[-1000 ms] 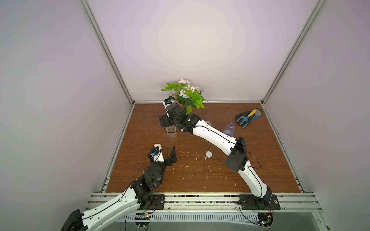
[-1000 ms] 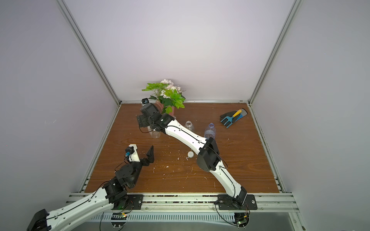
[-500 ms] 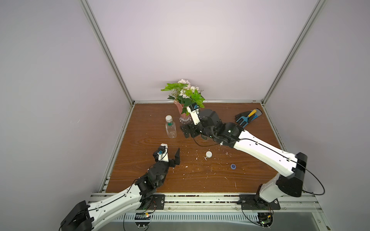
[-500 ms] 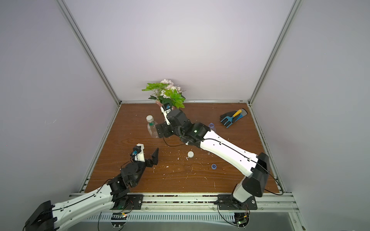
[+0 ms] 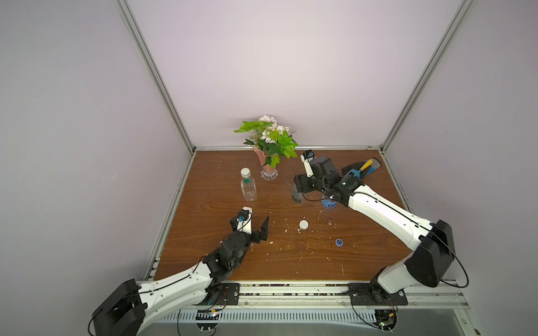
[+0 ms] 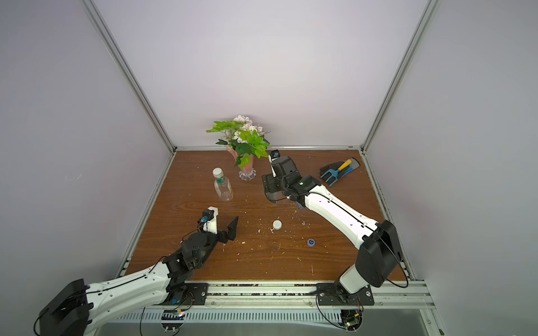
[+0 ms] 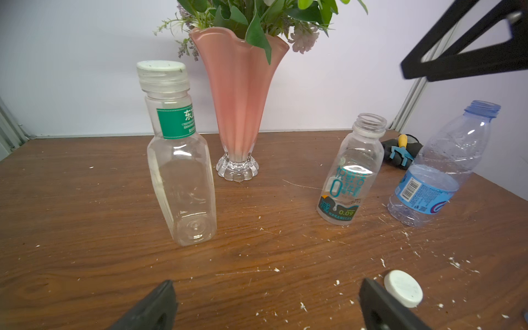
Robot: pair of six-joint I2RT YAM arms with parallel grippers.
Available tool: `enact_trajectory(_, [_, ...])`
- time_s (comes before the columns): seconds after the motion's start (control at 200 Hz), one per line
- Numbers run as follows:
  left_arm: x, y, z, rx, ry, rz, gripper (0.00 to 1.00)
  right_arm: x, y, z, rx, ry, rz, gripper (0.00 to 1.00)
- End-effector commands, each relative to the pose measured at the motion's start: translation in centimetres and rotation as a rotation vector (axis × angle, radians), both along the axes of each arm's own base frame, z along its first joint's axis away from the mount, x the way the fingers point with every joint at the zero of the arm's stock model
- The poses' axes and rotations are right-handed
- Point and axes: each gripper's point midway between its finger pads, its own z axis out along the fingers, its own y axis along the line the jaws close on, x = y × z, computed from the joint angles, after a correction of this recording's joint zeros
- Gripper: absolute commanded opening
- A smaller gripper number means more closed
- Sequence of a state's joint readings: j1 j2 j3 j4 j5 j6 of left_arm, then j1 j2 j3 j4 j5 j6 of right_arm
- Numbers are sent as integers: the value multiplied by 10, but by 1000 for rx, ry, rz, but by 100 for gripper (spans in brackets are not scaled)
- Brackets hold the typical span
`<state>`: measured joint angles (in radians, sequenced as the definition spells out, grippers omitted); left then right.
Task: Screw on the bottle caps
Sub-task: Pick up the plastic bottle at the center of the board.
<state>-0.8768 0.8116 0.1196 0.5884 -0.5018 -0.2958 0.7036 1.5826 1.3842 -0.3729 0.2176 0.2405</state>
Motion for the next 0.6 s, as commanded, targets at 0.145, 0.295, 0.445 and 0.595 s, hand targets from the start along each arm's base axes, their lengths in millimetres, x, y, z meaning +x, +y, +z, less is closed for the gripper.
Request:
enact_trajectory(0.145, [6,-12,9,-6,-2,-30,100,34,10,-1,22,-42,-32,75])
enact_trajectory(0.295, [7,-13,6,4,4,-32,100,41,6,-7,10,-45,-58,72])
enact_trajectory(0.445, [7,-14,3,9,12,-35,99,45,7,-15,6,-29,-55,69])
enact_trajectory(0.595, [7,-14,2,12,15,-35,100,46,7,-23,0,-12,-54,66])
